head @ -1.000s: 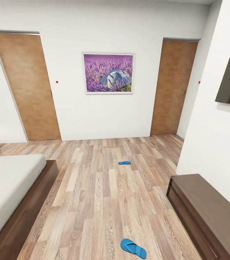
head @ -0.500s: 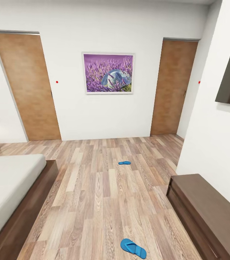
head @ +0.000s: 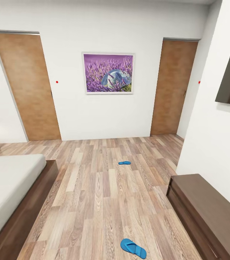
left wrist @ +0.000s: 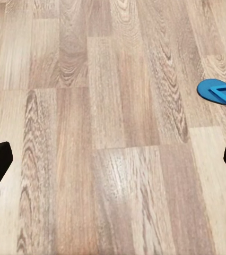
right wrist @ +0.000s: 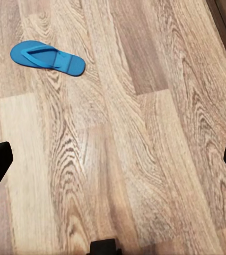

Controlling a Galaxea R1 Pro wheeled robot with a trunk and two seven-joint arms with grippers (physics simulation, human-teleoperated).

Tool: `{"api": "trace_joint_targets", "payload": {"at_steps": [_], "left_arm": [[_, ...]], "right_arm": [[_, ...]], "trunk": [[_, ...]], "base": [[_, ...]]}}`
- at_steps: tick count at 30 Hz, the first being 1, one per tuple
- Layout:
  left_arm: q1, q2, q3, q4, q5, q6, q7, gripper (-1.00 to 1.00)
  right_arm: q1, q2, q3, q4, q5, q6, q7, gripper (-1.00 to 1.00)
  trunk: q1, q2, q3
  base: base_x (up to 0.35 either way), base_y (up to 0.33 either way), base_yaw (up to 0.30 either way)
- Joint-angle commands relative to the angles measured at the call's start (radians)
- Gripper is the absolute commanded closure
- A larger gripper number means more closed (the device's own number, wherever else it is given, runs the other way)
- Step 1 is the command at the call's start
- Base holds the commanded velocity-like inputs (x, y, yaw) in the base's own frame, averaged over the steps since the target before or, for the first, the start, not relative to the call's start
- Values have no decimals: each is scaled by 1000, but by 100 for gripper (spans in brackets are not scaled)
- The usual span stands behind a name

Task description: In the bedroom, move the book from the bed onto either nightstand, and place the two sandals side by side next to the bed.

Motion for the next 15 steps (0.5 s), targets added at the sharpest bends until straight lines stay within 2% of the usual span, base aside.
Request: {"api": "trace_joint_targets", "payload": {"at_steps": [1,15], "left_arm": [[0,0,0,-1,3,-1,0,-100],[0,0,0,-1,3,-1,0,-100]], "right_arm": [[-1,0,-1,1,0,-3,-1,-100],[-1,0,0,1,1,-3,-1,-100]], "trunk": [[0,0,-1],[0,0,-1]], "base": [[0,0,0],[0,0,0]]}}
